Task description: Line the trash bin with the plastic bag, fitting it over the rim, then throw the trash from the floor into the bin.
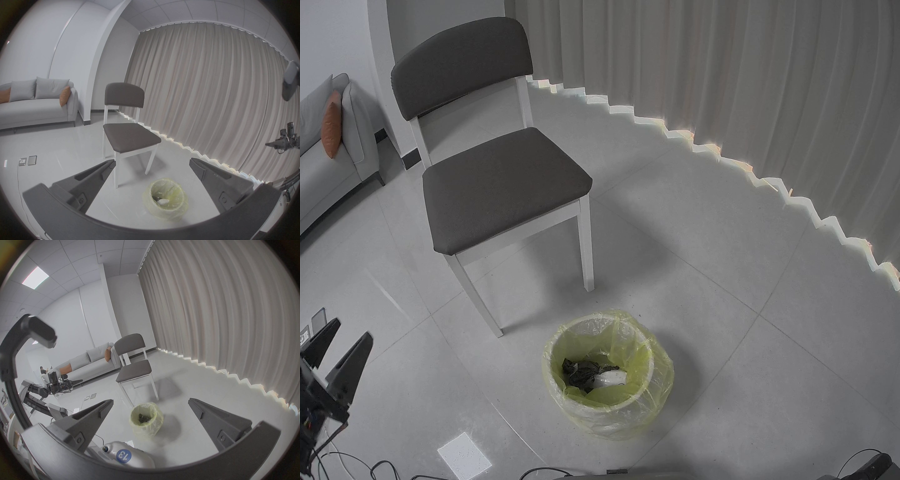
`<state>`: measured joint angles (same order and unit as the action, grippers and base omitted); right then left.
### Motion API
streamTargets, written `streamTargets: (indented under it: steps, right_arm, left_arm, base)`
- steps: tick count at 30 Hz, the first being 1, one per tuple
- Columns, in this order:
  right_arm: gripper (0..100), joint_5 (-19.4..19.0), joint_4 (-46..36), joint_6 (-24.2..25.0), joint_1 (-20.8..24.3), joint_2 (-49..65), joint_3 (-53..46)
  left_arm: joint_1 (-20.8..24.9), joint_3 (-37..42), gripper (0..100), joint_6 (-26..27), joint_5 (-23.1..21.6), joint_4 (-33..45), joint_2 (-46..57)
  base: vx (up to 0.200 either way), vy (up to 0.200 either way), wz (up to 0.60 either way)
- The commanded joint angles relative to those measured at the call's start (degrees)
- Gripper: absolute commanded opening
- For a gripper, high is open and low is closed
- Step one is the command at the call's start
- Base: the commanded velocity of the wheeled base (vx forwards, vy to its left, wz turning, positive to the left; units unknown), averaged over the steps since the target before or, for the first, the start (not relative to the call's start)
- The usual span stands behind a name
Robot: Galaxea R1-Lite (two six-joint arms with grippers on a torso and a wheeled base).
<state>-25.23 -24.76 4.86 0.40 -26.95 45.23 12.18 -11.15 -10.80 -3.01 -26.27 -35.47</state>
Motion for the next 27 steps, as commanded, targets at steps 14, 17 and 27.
streamTargets:
  steps: [14,17,27]
  right_arm:
    - [100,15.04,25.11,-1.35,-0.75,26.95,-41.98]
    - [100,15.92,30.74,-1.7,-0.75,26.95,-45.23]
    - [100,22.16,28.45,-8.2,-0.75,26.95,-44.96]
  left_arm:
    - [-12.27,11.15,100,11.94,-0.24,22.49,35.47]
    - [-12.27,11.15,100,13.0,1.6,25.57,35.47]
    - [-12.18,11.15,100,11.15,2.66,26.18,35.47]
  base:
    - [0.0,0.0,0.0]
    - [0.0,0.0,0.0]
    - [0.0,0.0,0.0]
